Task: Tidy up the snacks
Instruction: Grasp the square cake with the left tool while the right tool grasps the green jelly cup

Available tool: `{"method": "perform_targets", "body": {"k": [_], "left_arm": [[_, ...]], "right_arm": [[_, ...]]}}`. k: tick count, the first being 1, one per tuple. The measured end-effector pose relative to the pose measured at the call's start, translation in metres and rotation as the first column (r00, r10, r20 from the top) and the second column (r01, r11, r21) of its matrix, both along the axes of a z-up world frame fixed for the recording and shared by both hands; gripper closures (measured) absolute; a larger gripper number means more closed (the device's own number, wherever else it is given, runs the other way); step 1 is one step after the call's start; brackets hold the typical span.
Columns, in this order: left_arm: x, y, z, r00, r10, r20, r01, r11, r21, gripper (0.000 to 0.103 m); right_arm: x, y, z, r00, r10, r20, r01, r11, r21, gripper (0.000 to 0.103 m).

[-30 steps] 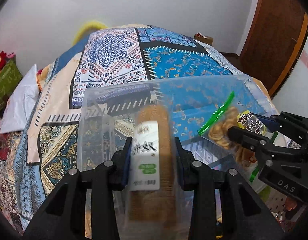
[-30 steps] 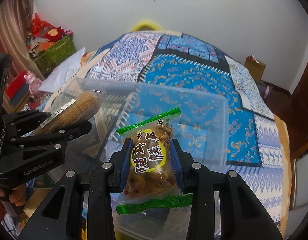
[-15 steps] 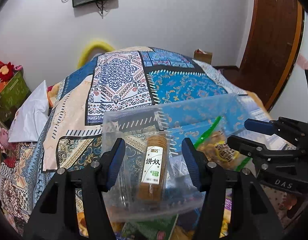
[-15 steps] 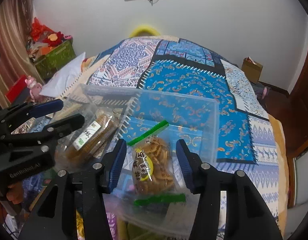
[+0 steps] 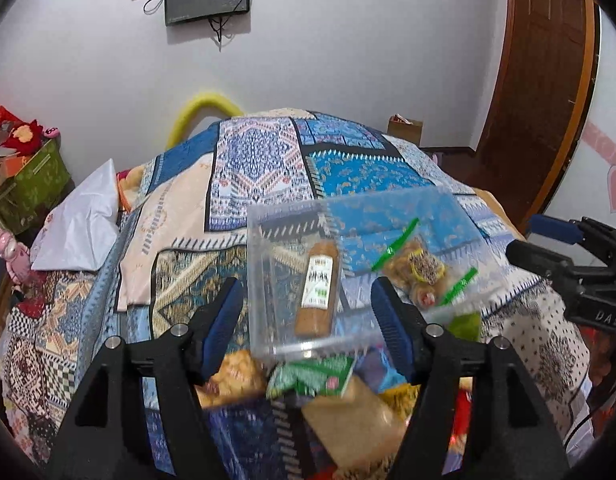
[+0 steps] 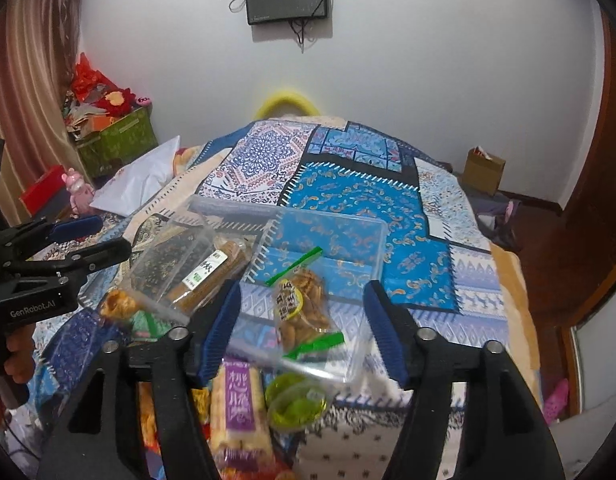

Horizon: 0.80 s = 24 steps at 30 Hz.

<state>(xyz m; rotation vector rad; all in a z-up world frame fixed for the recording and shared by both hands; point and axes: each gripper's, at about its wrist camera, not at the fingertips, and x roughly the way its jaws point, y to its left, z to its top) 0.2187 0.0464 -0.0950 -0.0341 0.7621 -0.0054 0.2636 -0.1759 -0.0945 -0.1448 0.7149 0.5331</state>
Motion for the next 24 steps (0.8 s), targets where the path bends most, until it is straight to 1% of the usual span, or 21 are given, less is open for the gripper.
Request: {"method": "perform_targets", "body": {"k": [5, 10, 13, 15, 17, 20, 24], "left_arm": [[-0.014, -0.005, -0.017, 0.999, -0.01, -0.049, 0.009, 1.0, -0.021, 0.036], [-0.018, -0.012, -0.043, 0.992, -0.024, -0.123, 0.017, 0.999, -0.051, 0.036], [-0.017, -0.016, -0.059, 0.985, -0.031, -0.172, 0.018, 0.997, -0.078, 0.036], [-0.017, -0.018, -0.067, 0.981, -0.037, -0.192, 0.022, 0.997, -0.079, 0.036], [-0.017, -0.02, -0.073, 0.979, -0.04, -0.2, 0.026, 0.997, -0.073, 0.036], [-0.02, -0.019, -0.075, 0.981, -0.044, -0.189, 0.029, 0.996, -0.083, 0.036], [-0.023, -0.014, -0.076, 0.979, -0.053, -0.195, 0.034, 0.994, -0.103, 0.033]], "right_arm": [[-0.011, -0.006, -0.012, 1.0, -0.006, -0.023, 0.006, 1.0, -0.011, 0.039], [-0.014, -0.013, -0.037, 0.996, -0.017, -0.082, 0.014, 0.999, -0.032, 0.039], [-0.015, -0.019, -0.051, 0.992, -0.022, -0.122, 0.018, 0.999, -0.029, 0.039], [-0.015, -0.022, -0.059, 0.989, -0.026, -0.144, 0.022, 0.999, -0.027, 0.039], [-0.015, -0.023, -0.068, 0.985, -0.03, -0.167, 0.025, 0.999, -0.028, 0.039], [-0.011, -0.022, -0.079, 0.981, -0.029, -0.194, 0.024, 0.999, -0.026, 0.039], [-0.008, -0.017, -0.088, 0.974, -0.016, -0.226, 0.011, 1.0, -0.022, 0.039]]}}
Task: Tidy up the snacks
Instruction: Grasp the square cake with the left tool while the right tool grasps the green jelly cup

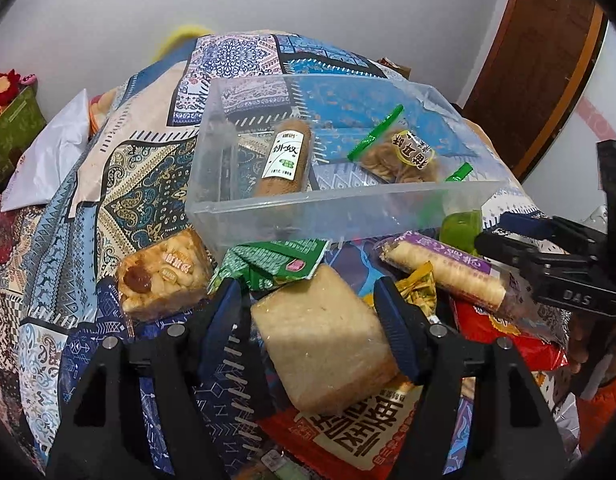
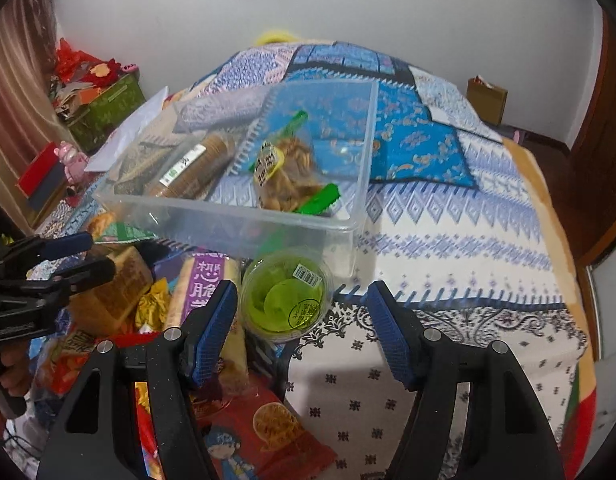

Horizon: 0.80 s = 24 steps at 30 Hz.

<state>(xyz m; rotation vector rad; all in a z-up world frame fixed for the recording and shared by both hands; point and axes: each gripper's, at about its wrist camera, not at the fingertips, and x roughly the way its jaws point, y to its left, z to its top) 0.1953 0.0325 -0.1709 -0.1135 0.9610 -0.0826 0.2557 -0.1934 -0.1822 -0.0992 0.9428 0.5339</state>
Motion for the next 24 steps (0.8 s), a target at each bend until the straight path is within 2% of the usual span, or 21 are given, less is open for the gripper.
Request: {"method": "perform_targets", "body": {"k": [9, 14, 15, 20, 24], "left_arm": [[0.001, 0.004, -0.014, 0.997, -0.019, -0.075, 0.015, 0.998, -0.061, 0.03], [0.006, -0.006, -0.024, 0.996, -0.018, -0.091, 0.016, 1.0, -0.018, 0.034], [0.005, -0.007, -0.025, 0.996, -0.019, -0.09, 0.018, 1.0, -0.015, 0.037], [0.0, -0.007, -0.022, 0.997, -0.026, -0.077, 0.025, 1.0, -0.011, 0.046], [-0.009, -0.004, -0.016, 0.998, -0.022, -0.057, 0.021, 1.0, -0.017, 0.048]], "right_arm": [[0.008, -0.001, -0.011, 0.999, -0.015, -0.05, 0.017, 0.999, 0.032, 0.039], [0.01, -0.002, -0.012, 0.998, -0.011, -0.06, 0.014, 0.999, 0.048, 0.039], [0.009, -0.001, -0.012, 0.998, -0.006, -0.059, 0.009, 0.999, 0.051, 0.041], [0.003, 0.004, -0.005, 0.999, 0.024, -0.036, -0.022, 0.999, 0.049, 0.064], [-0.004, 0.006, 0.0, 1.0, 0.029, -0.007, -0.029, 0.999, 0.03, 0.071]]}}
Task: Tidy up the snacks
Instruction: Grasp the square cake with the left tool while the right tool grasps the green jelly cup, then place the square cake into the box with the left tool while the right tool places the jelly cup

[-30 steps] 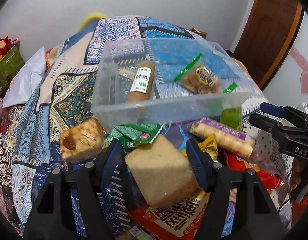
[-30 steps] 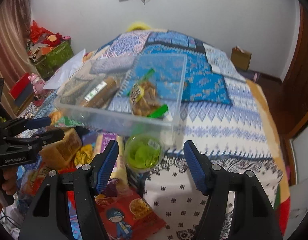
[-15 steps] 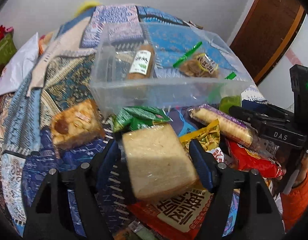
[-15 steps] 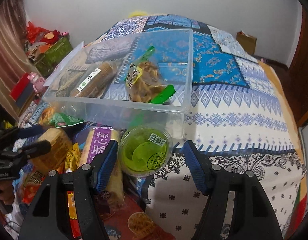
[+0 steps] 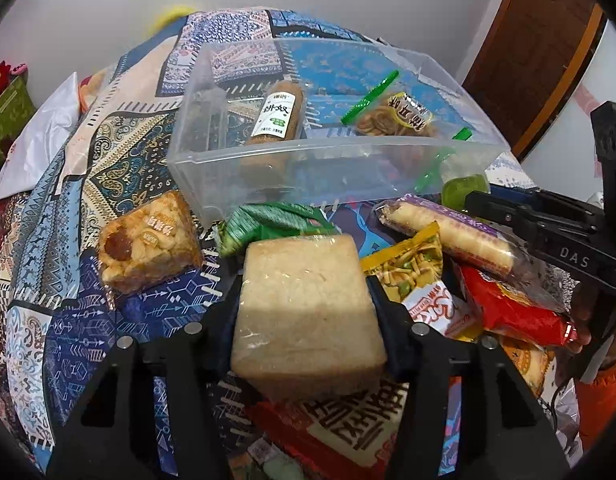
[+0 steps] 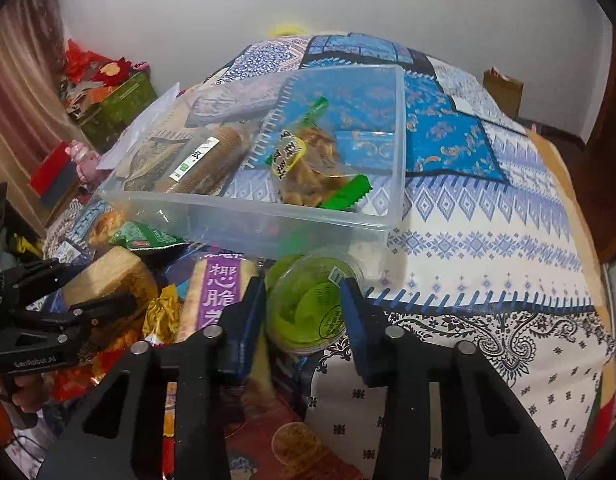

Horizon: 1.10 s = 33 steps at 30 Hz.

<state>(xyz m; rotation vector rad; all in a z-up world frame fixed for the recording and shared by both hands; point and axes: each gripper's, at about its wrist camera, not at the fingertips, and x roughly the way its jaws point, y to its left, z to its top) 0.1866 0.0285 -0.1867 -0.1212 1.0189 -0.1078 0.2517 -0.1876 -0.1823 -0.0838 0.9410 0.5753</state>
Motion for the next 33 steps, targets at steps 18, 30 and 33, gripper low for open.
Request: {"method": "perform_targets", "body": {"k": [18, 30, 33], "left_arm": [[-0.015, 0.009, 0.022, 0.997, 0.011, 0.081, -0.011, 1.0, 0.001, 0.048], [-0.018, 0.012, 0.062, 0.98, 0.028, 0.195, -0.028, 1.0, -0.002, 0.048], [-0.015, 0.013, 0.073, 0.975, 0.036, 0.221, -0.036, 0.999, 0.0, 0.048]], "right_arm": [[0.029, -0.001, -0.019, 0.994, -0.016, -0.113, 0.021, 0.999, 0.041, 0.041], [0.004, -0.014, 0.004, 0.999, -0.043, -0.017, 0.043, 0.999, 0.011, 0.049], [-0.003, -0.019, 0.023, 0.998, -0.048, 0.035, 0.048, 0.999, 0.012, 0.049]]}}
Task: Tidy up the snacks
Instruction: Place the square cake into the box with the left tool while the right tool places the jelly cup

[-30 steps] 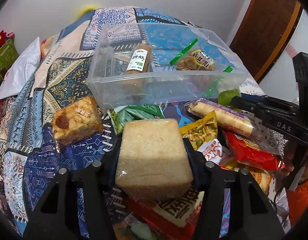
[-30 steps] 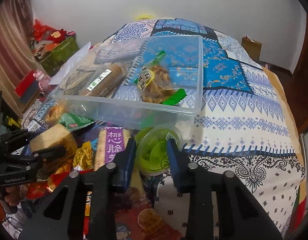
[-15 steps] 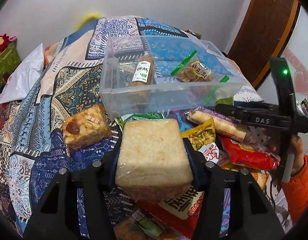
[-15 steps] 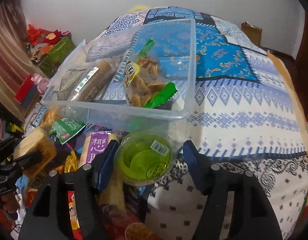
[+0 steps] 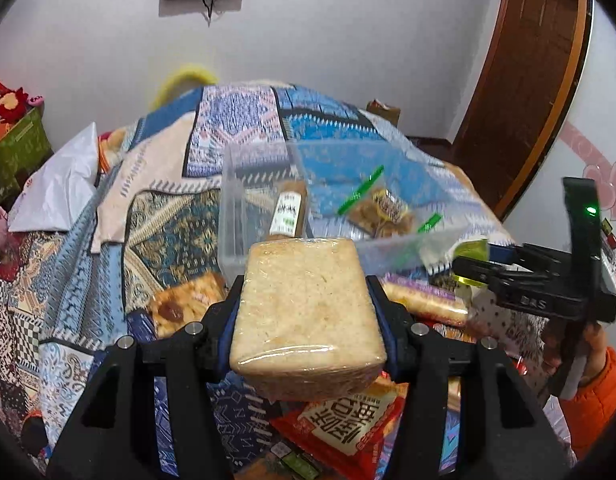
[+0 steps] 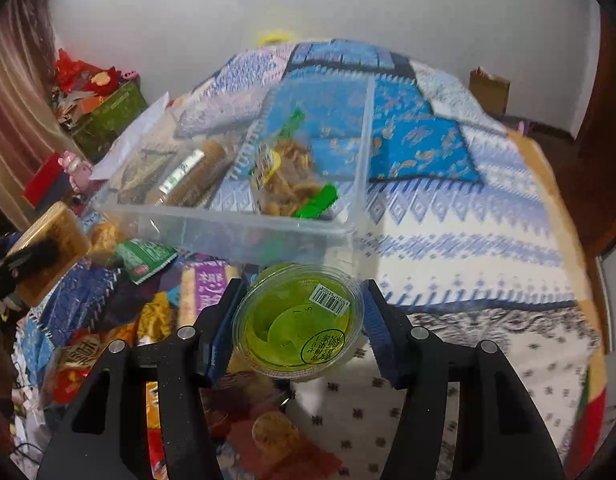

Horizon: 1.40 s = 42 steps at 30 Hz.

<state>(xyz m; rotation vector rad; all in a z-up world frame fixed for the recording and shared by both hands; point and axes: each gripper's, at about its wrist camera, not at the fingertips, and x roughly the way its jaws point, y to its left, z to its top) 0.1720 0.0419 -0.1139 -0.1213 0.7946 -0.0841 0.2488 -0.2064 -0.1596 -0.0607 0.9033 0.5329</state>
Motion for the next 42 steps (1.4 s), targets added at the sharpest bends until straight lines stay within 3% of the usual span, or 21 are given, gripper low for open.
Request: {"method": "perform_targets", "body": {"k": [6, 12, 27, 36, 42], "left_arm": [[0.011, 0.0, 0.021, 0.998, 0.01, 0.058, -0.01, 1.0, 0.008, 0.048], [0.033, -0.001, 0.027, 0.997, 0.016, 0.082, -0.017, 1.0, 0.009, 0.048], [0.098, -0.002, -0.017, 1.0, 0.016, -0.011, -0.015, 0.999, 0.039, 0.048], [0.122, 0.0, -0.035, 0.999, 0.007, -0.042, -0.005, 0.999, 0.043, 0.048], [0.128, -0.003, -0.046, 0.997, 0.0, -0.075, 0.002, 1.0, 0.028, 0.048]], "right_arm": [[-0.002, 0.002, 0.034, 0.996, 0.003, 0.084, -0.006, 0.999, 0.033, 0.049], [0.01, 0.017, 0.046, 0.992, 0.011, 0.125, -0.017, 0.999, 0.05, 0.049], [0.055, 0.085, 0.018, 0.989, 0.113, 0.1, -0.108, 0.993, -0.053, 0.049], [0.068, 0.09, 0.002, 0.989, 0.14, 0.053, -0.134, 0.987, -0.093, 0.048], [0.069, 0.085, 0.004, 0.988, 0.149, 0.039, -0.145, 0.985, -0.09, 0.042]]}}
